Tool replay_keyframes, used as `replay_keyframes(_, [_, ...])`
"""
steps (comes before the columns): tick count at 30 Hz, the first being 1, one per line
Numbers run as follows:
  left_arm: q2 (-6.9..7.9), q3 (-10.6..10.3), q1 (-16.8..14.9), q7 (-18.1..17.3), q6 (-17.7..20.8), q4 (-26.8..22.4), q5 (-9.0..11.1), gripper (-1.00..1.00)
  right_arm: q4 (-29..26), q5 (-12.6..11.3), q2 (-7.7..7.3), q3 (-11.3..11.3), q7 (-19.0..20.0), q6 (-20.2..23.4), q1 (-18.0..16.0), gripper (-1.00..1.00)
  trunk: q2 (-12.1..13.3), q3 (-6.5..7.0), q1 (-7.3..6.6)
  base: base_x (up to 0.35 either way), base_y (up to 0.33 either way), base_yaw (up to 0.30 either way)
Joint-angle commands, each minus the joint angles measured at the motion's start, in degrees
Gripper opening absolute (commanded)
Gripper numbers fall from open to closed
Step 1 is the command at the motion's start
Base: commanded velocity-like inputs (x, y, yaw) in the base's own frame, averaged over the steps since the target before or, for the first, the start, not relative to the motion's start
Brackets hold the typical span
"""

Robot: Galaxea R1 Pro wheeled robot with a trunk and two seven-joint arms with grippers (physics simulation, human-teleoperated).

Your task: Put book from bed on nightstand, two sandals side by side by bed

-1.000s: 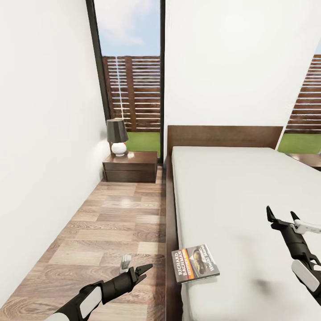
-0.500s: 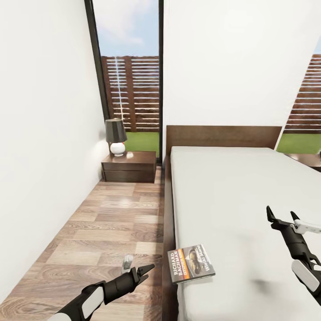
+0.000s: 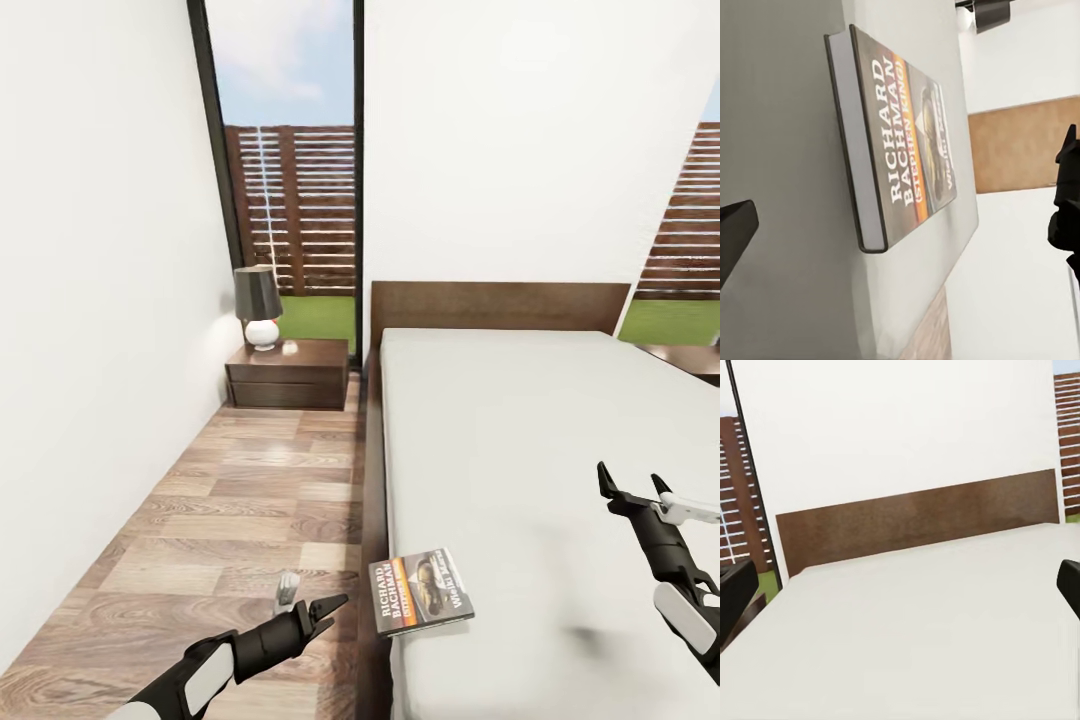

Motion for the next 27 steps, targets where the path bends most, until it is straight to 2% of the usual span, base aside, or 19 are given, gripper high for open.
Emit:
replay_keyframes(1, [0.04,-0.4,0.0,-0.1,0.5,0.0,0.6,1.00,0.1,-0.6,-0.06,0.4,0.2,-0.2,-0.1,1.00,0.0,-0.06,-0.01,0.000,-0.103,0.000])
replay_keyframes(15, [0.04,-0.4,0.0,-0.1,0.5,0.0,0.6,1.00,0.1,-0.6,-0.07,0.4,0.2,-0.2,-0.1,1.00,0.0,-0.06,-0.01,0.000,-0.017,0.000])
replay_keyframes(21, [0.04,-0.5,0.0,-0.1,0.5,0.0,0.6,1.00,0.1,-0.6,-0.06,0.4,0.2,-0.2,-0.1,1.00,0.0,-0.06,-0.01,0.000,-0.184,0.000])
replay_keyframes(27, [0.04,-0.5,0.0,-0.1,0.5,0.0,0.6,1.00,0.1,-0.6,-0.06,0.4,0.2,-0.2,-0.1,1.00,0.0,-0.06,-0.01,0.000,-0.054,0.000])
